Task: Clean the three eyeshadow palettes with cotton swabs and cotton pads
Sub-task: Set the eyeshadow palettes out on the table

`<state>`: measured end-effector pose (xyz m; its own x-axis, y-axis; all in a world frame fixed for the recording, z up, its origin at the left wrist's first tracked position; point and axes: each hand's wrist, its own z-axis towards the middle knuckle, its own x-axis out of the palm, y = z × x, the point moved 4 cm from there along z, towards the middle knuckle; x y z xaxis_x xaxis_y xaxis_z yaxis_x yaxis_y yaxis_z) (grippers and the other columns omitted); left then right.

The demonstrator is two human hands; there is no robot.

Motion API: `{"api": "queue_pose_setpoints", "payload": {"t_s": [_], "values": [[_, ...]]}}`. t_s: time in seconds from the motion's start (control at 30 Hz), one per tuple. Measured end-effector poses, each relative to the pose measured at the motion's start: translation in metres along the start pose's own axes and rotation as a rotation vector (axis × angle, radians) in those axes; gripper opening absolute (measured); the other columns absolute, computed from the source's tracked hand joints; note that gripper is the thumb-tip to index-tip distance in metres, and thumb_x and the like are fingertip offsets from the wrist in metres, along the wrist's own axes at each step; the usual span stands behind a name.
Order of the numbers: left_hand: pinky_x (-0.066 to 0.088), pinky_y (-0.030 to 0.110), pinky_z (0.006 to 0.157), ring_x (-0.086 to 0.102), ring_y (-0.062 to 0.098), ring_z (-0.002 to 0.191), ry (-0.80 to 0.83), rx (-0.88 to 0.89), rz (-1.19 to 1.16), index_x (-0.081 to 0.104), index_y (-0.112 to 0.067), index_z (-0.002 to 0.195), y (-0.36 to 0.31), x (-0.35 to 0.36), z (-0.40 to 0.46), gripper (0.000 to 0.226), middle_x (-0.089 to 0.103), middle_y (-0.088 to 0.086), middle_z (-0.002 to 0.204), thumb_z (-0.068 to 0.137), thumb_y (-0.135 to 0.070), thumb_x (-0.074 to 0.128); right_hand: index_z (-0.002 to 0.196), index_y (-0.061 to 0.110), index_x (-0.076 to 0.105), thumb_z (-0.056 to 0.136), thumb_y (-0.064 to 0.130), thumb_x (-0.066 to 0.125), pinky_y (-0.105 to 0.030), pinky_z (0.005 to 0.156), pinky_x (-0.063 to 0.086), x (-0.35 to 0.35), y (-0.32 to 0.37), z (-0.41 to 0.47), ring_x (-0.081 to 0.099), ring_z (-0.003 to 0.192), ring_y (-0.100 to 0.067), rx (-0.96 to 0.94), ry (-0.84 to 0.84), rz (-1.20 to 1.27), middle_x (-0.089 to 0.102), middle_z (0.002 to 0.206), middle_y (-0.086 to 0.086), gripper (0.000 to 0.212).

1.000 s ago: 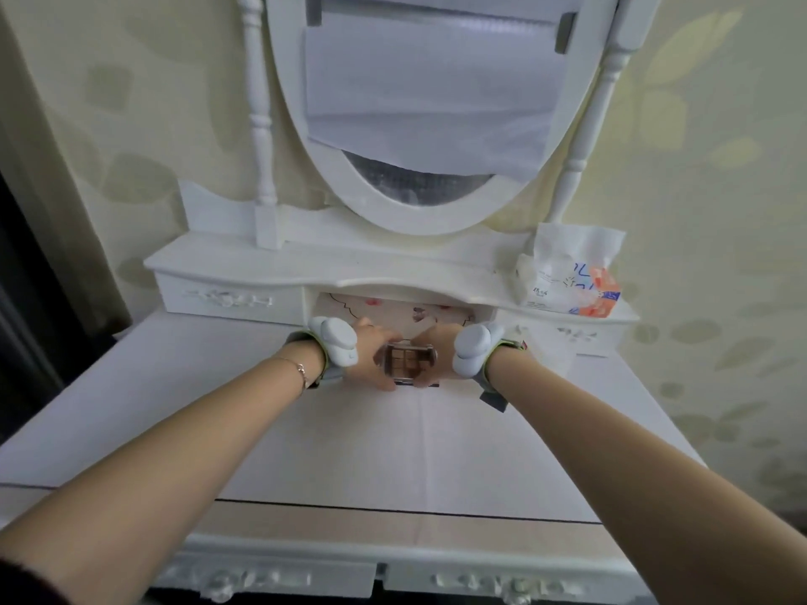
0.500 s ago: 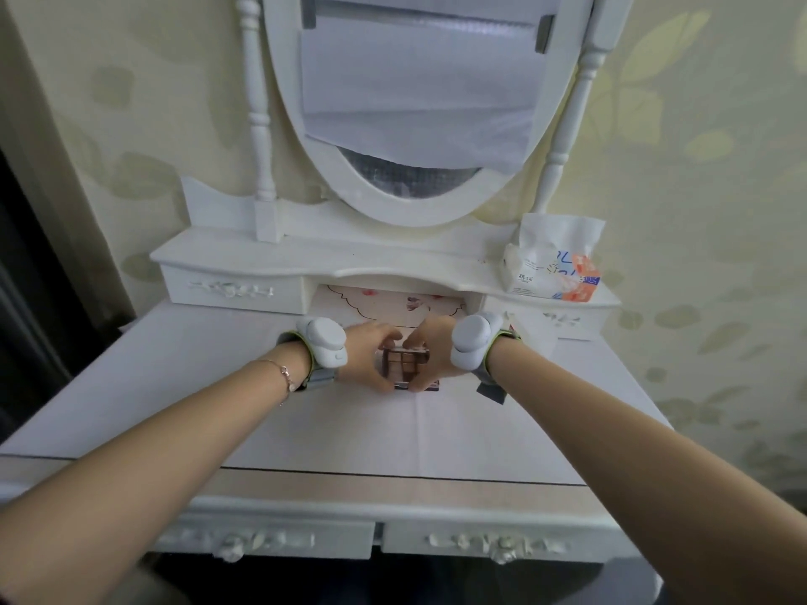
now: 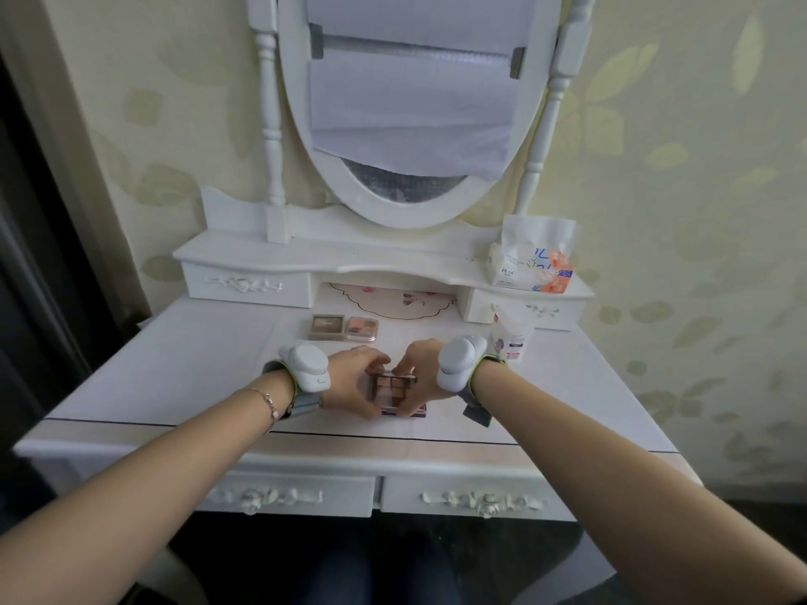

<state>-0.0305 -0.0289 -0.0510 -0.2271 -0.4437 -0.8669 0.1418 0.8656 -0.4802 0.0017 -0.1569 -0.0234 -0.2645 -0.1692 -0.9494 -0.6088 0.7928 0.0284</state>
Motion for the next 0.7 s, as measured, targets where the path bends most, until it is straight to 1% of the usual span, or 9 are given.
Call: {"api": "queue_pose_setpoints", "payload": {"t_s": [0.1,0.2,0.3,0.4,0.47,0.53,0.57,0.63,0.7], "values": [[0.032,0.017,0.099,0.045,0.013,0.122,-0.009,0.012,-0.006,0.034,-0.013,0.139,0.002,0.003,-0.001,0.086,0.046,0.000,0.133,0.066,-0.029,0.078,0.113,0.015,0.066,0.070,0.050,0.071,-0.037,0.091,0.051,0.002,0.001,0.002,0.062,0.103,-0.024,0.014,0.008,-0.011,0.066,0.111,-0.004,0.056],[0.032,0.018,0.102,0.044,0.013,0.123,-0.005,0.014,-0.027,0.034,-0.013,0.139,0.004,0.004,-0.001,0.093,0.044,0.001,0.134,0.059,-0.038,0.072,0.111,0.017,0.067,0.067,0.052,0.071,-0.035,0.089,0.052,0.003,0.002,0.007,0.062,0.101,-0.022,0.026,0.013,-0.035,0.067,0.107,-0.002,0.056],[0.031,0.019,0.104,0.043,0.013,0.124,-0.009,0.025,-0.031,0.034,-0.013,0.140,0.007,0.007,0.001,0.085,0.043,0.001,0.134,0.067,-0.029,0.077,0.105,0.017,0.069,0.064,0.054,0.072,-0.033,0.084,0.053,0.002,0.000,0.010,0.064,0.095,-0.023,0.038,0.017,-0.028,0.068,0.097,-0.002,0.055],[0.031,0.020,0.105,0.041,0.013,0.126,-0.002,0.033,-0.038,0.034,-0.013,0.140,0.007,0.007,0.002,0.093,0.043,0.001,0.135,0.060,-0.037,0.073,0.098,0.015,0.070,0.061,0.054,0.073,-0.031,0.078,0.053,0.003,-0.001,0.014,0.064,0.084,-0.023,0.041,0.004,-0.047,0.065,0.085,-0.001,0.053],[0.030,0.019,0.104,0.041,0.013,0.126,0.007,0.036,-0.045,0.033,-0.013,0.140,0.006,0.006,0.001,0.093,0.042,0.001,0.136,0.059,-0.037,0.072,0.095,0.015,0.071,0.060,0.054,0.073,-0.029,0.073,0.051,0.003,-0.001,0.015,0.057,0.072,-0.021,0.032,0.005,-0.053,0.059,0.077,0.001,0.052],[0.030,0.018,0.103,0.041,0.014,0.126,0.013,0.045,-0.060,0.033,-0.012,0.140,0.006,0.006,0.001,0.092,0.042,0.002,0.137,0.061,-0.035,0.074,0.092,0.015,0.071,0.059,0.054,0.072,-0.029,0.066,0.048,0.001,-0.003,0.015,0.050,0.065,-0.020,0.024,0.005,-0.027,0.053,0.069,0.003,0.051],[0.030,0.017,0.103,0.041,0.013,0.126,0.015,0.048,-0.066,0.032,-0.013,0.141,0.006,0.006,0.000,0.095,0.042,0.002,0.137,0.058,-0.038,0.071,0.090,0.015,0.071,0.059,0.054,0.071,-0.028,0.062,0.045,0.000,-0.004,0.015,0.048,0.063,-0.020,0.022,0.007,0.004,0.051,0.066,0.003,0.050],[0.028,0.015,0.101,0.041,0.013,0.126,0.018,0.048,-0.084,0.032,-0.013,0.141,0.007,0.006,0.000,0.099,0.041,0.001,0.138,0.052,-0.042,0.065,0.094,0.020,0.072,0.059,0.054,0.071,-0.028,0.063,0.044,-0.002,-0.008,0.013,0.049,0.065,-0.019,0.014,0.020,0.080,0.054,0.070,0.005,0.048],[0.027,0.012,0.099,0.040,0.011,0.126,0.030,0.051,-0.111,0.030,-0.014,0.142,0.008,0.005,0.000,0.108,0.041,-0.002,0.135,0.046,-0.050,0.064,0.102,0.025,0.072,0.064,0.050,0.074,-0.028,0.071,0.045,-0.007,-0.012,0.010,0.053,0.073,-0.016,0.001,0.056,0.172,0.059,0.078,0.009,0.046]]}}
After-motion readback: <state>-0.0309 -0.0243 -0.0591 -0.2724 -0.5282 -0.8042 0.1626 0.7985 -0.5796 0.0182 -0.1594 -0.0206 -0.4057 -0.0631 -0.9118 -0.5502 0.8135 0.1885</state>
